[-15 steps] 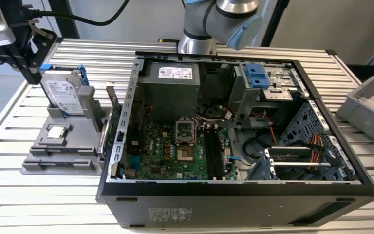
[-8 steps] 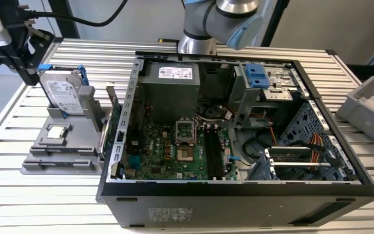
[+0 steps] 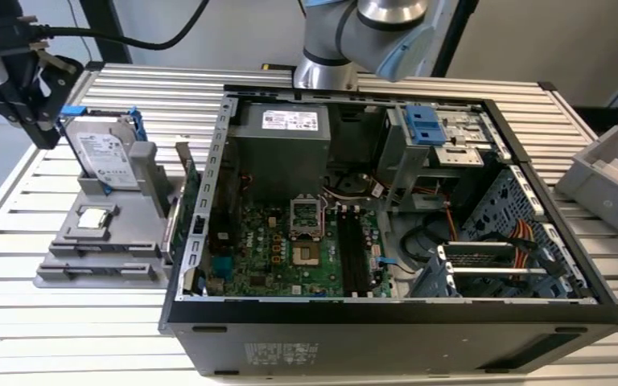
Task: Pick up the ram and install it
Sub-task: 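Pick up the ram and move it above insertion slot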
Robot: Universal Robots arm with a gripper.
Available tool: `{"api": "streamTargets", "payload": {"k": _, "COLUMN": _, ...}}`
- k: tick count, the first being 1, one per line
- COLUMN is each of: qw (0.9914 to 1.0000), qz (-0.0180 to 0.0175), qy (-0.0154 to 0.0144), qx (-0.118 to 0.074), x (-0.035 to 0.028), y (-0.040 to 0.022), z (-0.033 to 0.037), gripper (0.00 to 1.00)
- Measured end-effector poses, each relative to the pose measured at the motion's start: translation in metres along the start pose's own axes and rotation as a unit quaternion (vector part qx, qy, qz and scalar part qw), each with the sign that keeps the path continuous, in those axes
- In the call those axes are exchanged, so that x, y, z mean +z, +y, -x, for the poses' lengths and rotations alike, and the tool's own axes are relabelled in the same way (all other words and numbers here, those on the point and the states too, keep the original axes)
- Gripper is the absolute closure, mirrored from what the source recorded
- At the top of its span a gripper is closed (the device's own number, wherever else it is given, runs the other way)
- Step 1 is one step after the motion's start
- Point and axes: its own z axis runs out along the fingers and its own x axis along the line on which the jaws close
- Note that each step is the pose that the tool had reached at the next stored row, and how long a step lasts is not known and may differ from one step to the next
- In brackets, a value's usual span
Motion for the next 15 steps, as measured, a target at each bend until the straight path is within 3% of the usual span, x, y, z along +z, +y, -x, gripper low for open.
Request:
{"api": "streamTargets", "payload": {"k": 6, "qw": 1.0, "qz": 0.0, "qy": 0.0, "qx": 0.0, "x": -0.0004, "y": -0.0126, "z": -0.0007, "gripper": 1.0}}
{"api": "streamTargets", "payload": {"k": 15, "qw": 1.0, "qz": 0.0, "qy": 0.0, "qx": 0.0, "x": -0.0007, "y": -0.0251, "z": -0.0014, "gripper": 1.0}}
